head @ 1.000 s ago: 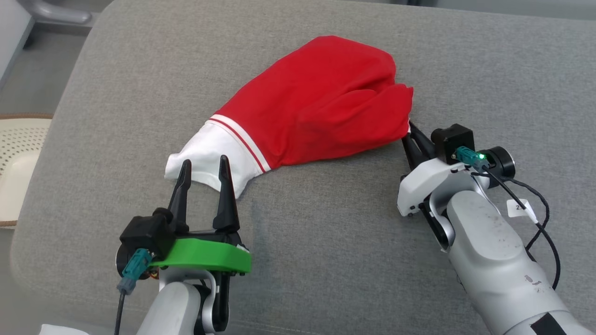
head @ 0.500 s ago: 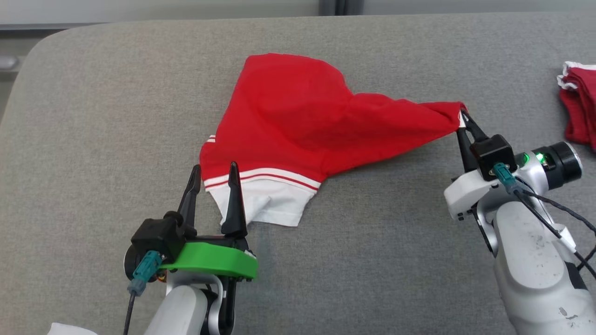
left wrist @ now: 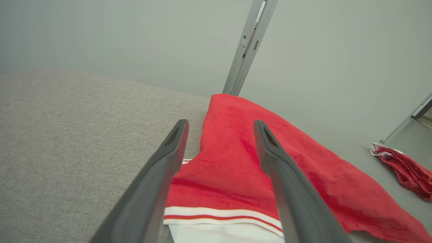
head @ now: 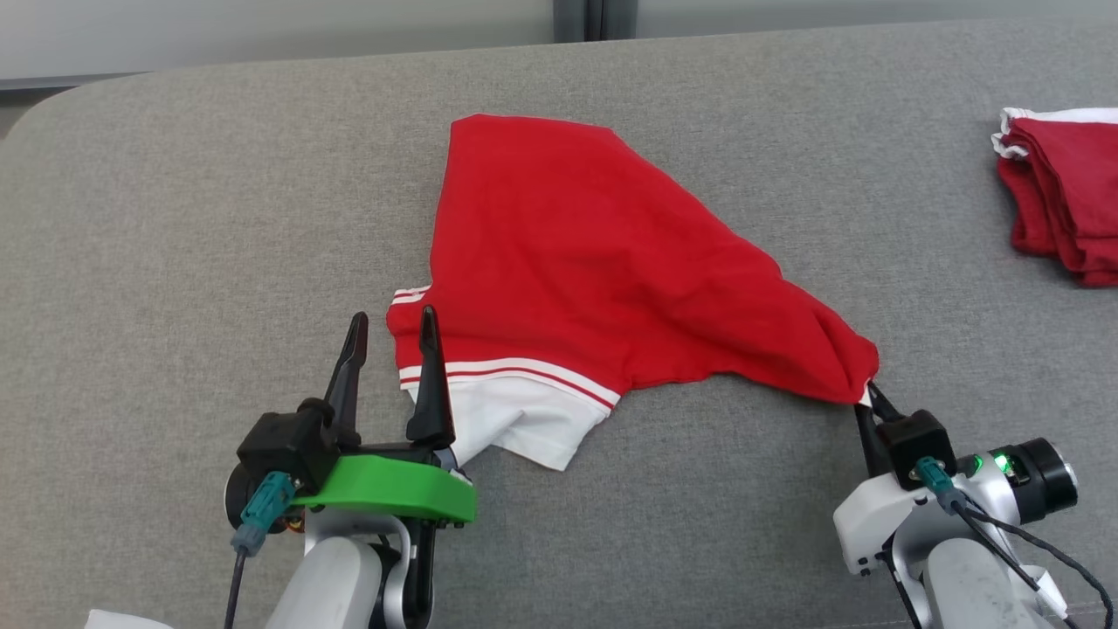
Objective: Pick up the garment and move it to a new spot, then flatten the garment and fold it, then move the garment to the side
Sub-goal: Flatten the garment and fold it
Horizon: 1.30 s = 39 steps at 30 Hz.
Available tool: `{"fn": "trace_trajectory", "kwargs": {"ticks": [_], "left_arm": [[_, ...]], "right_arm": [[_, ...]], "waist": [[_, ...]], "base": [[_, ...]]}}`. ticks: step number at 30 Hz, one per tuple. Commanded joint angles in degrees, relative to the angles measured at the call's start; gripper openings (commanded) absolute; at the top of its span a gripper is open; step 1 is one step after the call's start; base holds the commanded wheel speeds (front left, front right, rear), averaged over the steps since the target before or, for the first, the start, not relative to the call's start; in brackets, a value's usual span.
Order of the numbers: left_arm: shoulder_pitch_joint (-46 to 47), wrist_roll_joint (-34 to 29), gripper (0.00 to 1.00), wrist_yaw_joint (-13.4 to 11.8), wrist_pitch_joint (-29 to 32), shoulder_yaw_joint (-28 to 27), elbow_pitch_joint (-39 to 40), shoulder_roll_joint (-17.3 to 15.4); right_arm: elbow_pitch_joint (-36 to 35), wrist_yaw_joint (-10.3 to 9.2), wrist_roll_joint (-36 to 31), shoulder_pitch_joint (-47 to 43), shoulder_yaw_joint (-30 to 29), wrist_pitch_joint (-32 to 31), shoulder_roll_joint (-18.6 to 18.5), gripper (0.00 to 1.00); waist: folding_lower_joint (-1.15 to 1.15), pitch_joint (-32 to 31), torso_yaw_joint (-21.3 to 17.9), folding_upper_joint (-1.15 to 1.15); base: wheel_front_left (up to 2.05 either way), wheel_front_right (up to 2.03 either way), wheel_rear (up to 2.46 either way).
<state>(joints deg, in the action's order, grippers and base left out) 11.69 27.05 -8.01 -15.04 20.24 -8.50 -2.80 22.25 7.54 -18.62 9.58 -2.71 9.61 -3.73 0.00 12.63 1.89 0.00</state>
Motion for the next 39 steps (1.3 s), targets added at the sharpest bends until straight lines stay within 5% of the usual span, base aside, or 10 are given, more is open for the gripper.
{"fn": "trace_trajectory", "kwargs": {"ticks": [1,2,4,6,14,22,30,39], "left_arm": [[-0.62,-0.82,1.00,0.20,-0.18,-0.41,-0.12,-0.19],[-0.61,-0.84,1.00,0.22,-0.18,-0.43,-0.12,-0.19],[-0.67,-0.85,1.00,0.21,-0.18,-0.36,-0.15,-0.19],[-0.82,-0.98,1.00,0.15,-0.18,-0.32,-0.23,-0.19],[-1.49,-1.12,1.00,0.17,-0.18,-0.56,-0.41,-0.20],[-1.47,-0.64,1.00,0.31,-0.18,0.36,-0.61,-0.21],[0.16,-0.71,1.00,0.49,-0.19,0.67,-0.98,-0.21],[0.13,-0.92,1.00,0.37,-0.19,0.37,-1.25,-0.20]], "right_arm": [[-0.53,-0.11,0.79,-1.18,0.78,0.56,0.18,0.00],[-0.76,-0.11,1.27,-1.63,1.29,0.72,0.39,0.00],[-1.32,-0.11,2.29,-2.58,2.36,1.07,0.56,0.32],[-2.08,-0.11,3.49,-3.32,3.01,1.34,0.67,1.00],[-10.53,-0.11,8.76,-5.13,3.51,1.42,0.77,1.00],[-18.70,-0.11,10.88,-5.87,-3.99,-2.40,0.75,1.00],[-6.46,-0.11,13.69,0.89,-6.39,-5.36,0.39,1.00],[5.50,-0.11,18.07,4.38,2.85,-4.03,-0.20,1.00]], "waist": [[0.00,-0.29,-0.47,0.00],[0.00,-0.39,-0.63,0.00],[0.00,-0.71,-1.09,0.00],[0.00,-1.05,-1.65,0.00],[0.00,-2.79,-3.99,0.00],[0.00,-3.05,-3.92,0.00],[0.00,-1.28,-1.64,0.00],[0.00,-1.02,0.22,0.00]], "base": [[0.00,0.00,0.00],[0.00,0.00,0.00],[0.00,0.00,0.00],[0.00,0.00,0.00],[0.00,0.00,0.00],[0.00,0.00,0.00],[0.00,0.00,0.00],[0.00,0.00,0.00]]}}
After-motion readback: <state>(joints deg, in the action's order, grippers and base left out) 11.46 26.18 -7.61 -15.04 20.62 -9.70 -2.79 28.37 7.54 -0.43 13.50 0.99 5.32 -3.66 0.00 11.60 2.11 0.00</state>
